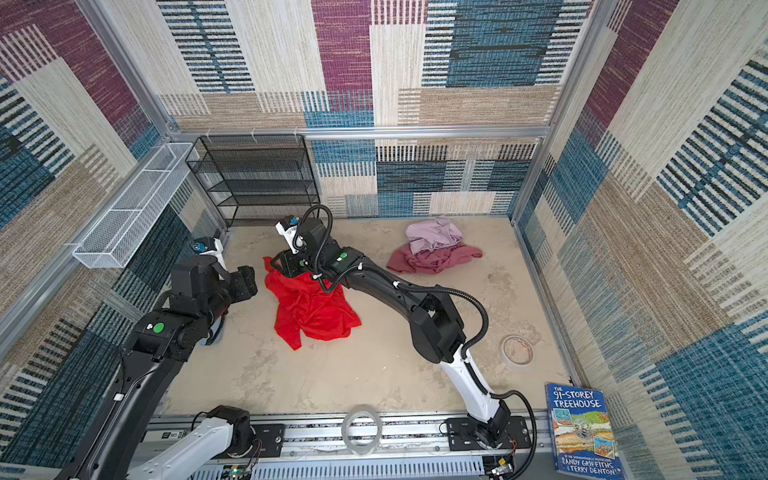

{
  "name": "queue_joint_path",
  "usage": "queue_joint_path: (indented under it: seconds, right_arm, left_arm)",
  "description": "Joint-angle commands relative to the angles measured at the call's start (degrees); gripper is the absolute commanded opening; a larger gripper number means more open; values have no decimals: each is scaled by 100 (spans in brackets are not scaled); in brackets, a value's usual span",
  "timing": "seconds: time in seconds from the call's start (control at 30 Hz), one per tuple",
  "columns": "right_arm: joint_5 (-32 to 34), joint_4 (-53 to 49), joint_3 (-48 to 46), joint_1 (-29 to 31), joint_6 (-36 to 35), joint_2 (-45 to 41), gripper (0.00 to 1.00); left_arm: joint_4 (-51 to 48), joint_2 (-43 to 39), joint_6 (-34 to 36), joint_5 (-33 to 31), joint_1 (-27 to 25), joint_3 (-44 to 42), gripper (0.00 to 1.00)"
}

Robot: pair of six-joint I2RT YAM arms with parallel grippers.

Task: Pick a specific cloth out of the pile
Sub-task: 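Carry the red cloth toward the left gripper and lower it onto the floor, then release the red cloth and draw the right gripper back while the left gripper reaches it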

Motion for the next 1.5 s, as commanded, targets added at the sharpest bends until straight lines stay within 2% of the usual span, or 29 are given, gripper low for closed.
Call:
queue_joint_path:
  seconds: [0.0, 0.2, 0.43, 0.57, 0.73, 0.87, 1.23, 1.47]
  right_arm:
    - [179, 238, -168, 8, 53, -151, 48]
    - [423, 396, -749, 6, 27, -663, 51]
    - [938, 835, -2264, -18, -2, -1841, 52]
    - [1194, 1149, -3480, -119, 136, -2689, 55]
    - [1177, 1349, -4718, -508, 483, -3622, 56]
    - [1651, 1332, -5480, -713, 475, -4281, 58]
    - [1906, 1350, -6357, -1277, 387, -5372, 62]
    - [1568, 1455, -6551, -1631, 519, -5384, 64]
  left_arm:
    - [63, 7, 125, 33, 3, 42, 70]
    - [126, 135, 71, 298, 3, 47, 70]
    - [208, 366, -37, 991, -31, -108, 68]
    - [515, 429, -191, 1367, -294, -506, 66]
    - [783, 714, -264, 1446, -660, -866, 64]
    - [939, 1082, -258, 1441, -1028, -841, 63]
    - [1319, 2040, -612, 1432, -1997, -823, 60]
    - [1434, 2748, -723, 1275, -2325, -785, 60]
